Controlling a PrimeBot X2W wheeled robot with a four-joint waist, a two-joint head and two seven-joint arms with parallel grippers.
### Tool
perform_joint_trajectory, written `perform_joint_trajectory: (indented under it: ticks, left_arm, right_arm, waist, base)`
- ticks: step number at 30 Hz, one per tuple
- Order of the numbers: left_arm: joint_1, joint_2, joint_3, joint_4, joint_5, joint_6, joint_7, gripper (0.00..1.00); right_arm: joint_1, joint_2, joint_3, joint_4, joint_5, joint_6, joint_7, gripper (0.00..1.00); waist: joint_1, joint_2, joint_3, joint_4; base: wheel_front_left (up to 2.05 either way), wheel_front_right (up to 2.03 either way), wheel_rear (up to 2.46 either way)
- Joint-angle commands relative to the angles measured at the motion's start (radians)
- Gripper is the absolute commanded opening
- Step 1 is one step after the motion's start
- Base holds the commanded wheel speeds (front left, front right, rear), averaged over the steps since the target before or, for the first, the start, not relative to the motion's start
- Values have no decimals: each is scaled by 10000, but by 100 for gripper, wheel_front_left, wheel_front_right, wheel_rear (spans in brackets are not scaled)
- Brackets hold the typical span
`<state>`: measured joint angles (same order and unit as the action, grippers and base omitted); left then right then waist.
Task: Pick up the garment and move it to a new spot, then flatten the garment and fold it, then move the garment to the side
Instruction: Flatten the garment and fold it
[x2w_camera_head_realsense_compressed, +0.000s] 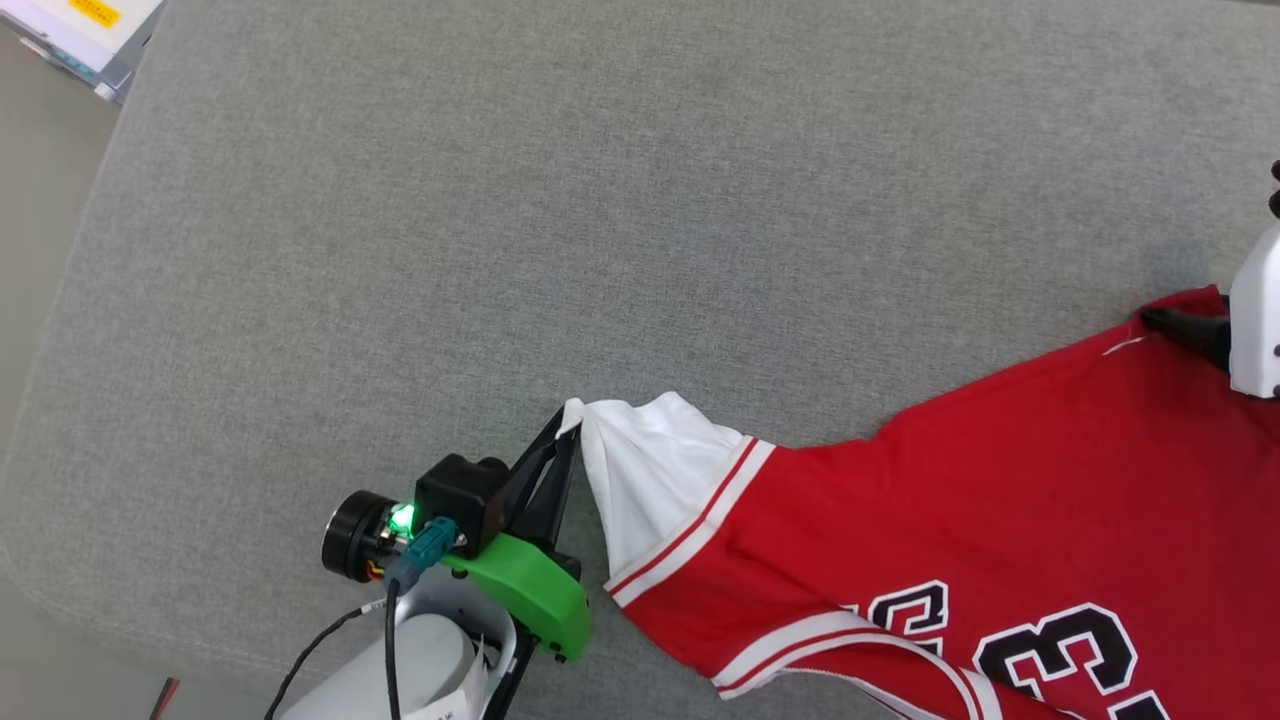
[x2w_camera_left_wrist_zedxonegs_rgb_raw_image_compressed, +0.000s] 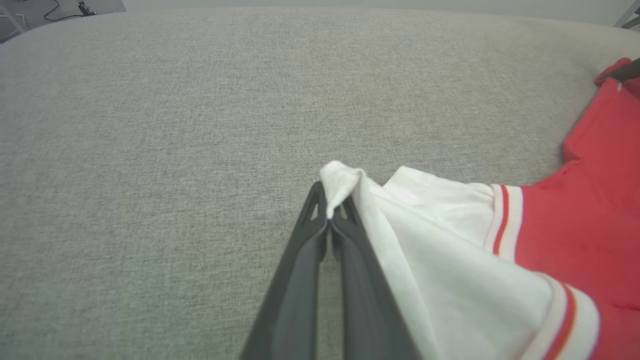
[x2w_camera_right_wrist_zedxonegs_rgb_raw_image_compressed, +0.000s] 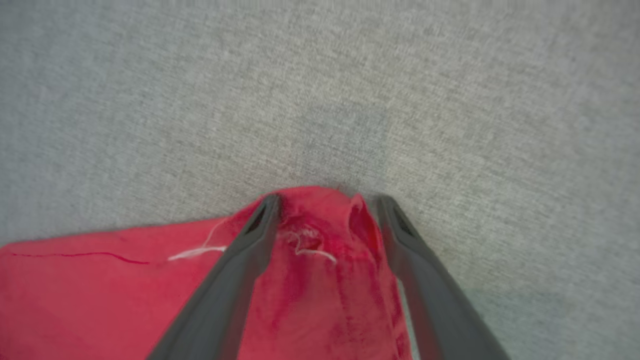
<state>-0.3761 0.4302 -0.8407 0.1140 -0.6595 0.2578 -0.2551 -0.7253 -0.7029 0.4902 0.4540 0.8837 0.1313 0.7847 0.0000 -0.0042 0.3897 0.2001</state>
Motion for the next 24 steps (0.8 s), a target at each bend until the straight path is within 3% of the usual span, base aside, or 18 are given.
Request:
perform_joint_trajectory:
  ticks: [1,4,5,6,7,17,24]
  left_arm:
    - [-175,-81,-2,48,87,-62,-50,0]
    - [-163,-132,10,116,92,-76,-53,0]
    - [-146,-142,18,139,89,-79,-54,0]
    - [-132,-148,24,156,86,-85,-54,0]
    - [-67,-140,42,234,67,-110,-56,0]
    - [250,92,167,284,17,-134,-61,0]
    - [176,481,389,-80,100,-13,-50,0]
  right_arm:
    - [140,235,361,262,73,-6,-47,100]
    - [317,271,750,510,237,-6,-203,100]
    - [337,251,891,570,319,-6,-258,86]
    - [332,222,995,601,346,-6,-335,32]
    - [225,154,1254,727,481,-6,-710,0]
    - [-15,-104,1633,576,567,-6,-3410,0]
    - [441,-662,1695,-226,662,-6,-5270,0]
  waist:
    - [0,42,117,123]
    - [0,42,99,124]
    - [0,42,84,109]
    - [0,42,67,97]
    - [0,42,-74,20]
    - [0,42,-1289,-353]
    - [0,42,-2131,-675]
  base:
    - [0,0,0]
    - [0,0,0]
    - [0,0,0]
    - [0,0,0]
    - [0,0,0]
    - [0,0,0]
    - [0,0,0]
